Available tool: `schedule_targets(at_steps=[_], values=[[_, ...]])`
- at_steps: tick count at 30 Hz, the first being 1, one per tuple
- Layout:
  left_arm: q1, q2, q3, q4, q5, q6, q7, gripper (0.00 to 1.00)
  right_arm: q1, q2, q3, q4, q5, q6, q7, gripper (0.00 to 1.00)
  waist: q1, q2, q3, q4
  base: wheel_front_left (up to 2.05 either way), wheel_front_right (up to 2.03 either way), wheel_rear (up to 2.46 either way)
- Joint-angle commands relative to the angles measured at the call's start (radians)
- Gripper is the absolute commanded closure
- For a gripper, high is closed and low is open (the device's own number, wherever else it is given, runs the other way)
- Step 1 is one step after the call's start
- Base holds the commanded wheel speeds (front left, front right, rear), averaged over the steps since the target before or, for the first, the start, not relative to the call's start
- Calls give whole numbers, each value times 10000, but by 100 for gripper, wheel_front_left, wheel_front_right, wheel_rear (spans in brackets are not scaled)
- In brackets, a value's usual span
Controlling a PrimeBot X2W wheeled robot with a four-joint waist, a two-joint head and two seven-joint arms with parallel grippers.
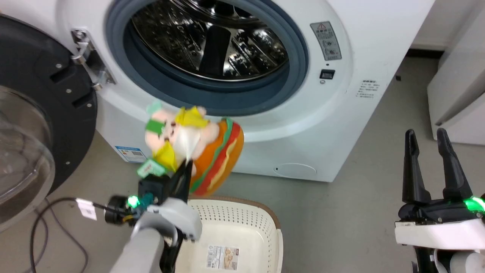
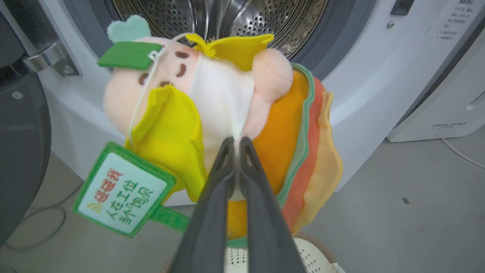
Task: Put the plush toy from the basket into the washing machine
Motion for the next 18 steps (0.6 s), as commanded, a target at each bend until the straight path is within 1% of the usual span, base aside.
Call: schedule_targets(at_steps=[1,8,18], values=[[-333,-65,158,-145,96,29,-56,100,-135,-4,-30,-51,25,-7,-44,0,1,0,154,-95,0,0,0],[-1273,-134,1067,-332,362,-12,-56,100,-583,-4,20,-150,10,-7,-44,0,1,0,826,-448,0,0,0],[-2800,57,2146,-107,764,-194,-57,100,-1282,-4,172,-318,-38,-7,-44,0,1,0,2038,-1166,0,0,0]])
